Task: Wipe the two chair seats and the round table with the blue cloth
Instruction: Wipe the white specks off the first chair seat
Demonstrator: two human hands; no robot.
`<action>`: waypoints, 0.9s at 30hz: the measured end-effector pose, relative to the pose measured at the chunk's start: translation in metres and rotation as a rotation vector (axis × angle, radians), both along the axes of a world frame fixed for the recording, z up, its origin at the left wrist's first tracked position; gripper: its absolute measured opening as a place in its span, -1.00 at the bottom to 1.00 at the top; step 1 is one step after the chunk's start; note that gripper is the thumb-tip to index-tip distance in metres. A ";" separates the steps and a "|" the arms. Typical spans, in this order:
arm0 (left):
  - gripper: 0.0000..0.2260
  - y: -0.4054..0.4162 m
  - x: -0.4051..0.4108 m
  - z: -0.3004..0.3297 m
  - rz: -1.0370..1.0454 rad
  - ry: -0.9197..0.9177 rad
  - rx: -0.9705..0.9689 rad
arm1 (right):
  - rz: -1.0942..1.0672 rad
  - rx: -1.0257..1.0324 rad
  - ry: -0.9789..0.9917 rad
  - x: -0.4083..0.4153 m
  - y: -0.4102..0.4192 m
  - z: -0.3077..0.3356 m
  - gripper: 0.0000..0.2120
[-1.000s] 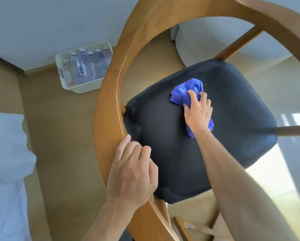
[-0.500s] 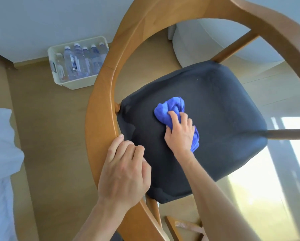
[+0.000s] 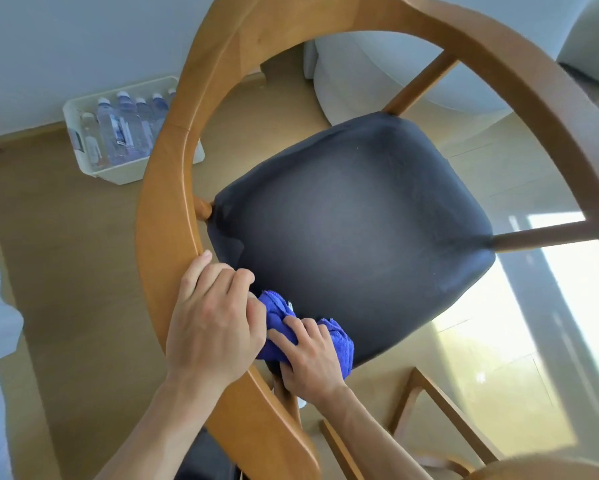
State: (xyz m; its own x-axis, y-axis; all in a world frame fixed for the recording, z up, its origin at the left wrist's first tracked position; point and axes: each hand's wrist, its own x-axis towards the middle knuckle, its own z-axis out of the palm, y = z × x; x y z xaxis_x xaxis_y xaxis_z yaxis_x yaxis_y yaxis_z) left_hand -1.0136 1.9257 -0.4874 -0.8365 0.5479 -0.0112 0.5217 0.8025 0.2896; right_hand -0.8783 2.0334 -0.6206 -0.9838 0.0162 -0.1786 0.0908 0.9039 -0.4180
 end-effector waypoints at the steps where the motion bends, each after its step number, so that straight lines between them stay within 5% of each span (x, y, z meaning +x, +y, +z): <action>1: -0.75 0.000 0.000 -0.001 -0.001 0.008 0.000 | 0.026 -0.020 -0.002 0.004 0.001 -0.001 -0.60; 15: -0.82 0.004 0.005 -0.002 0.043 0.056 0.023 | 0.111 -0.079 -0.032 0.038 0.012 0.001 -0.62; 27: -0.82 0.020 0.031 0.001 0.135 0.011 -0.027 | -0.308 0.085 0.049 -0.019 0.122 0.002 -0.57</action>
State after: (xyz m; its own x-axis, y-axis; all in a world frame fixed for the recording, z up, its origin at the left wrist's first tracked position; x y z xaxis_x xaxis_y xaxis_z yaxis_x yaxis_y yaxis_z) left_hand -0.9825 1.9458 -0.4869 -0.9027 0.4301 -0.0148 0.4116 0.8728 0.2622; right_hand -0.8968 2.1550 -0.6185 -0.9377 0.3274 -0.1160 0.3470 0.8690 -0.3528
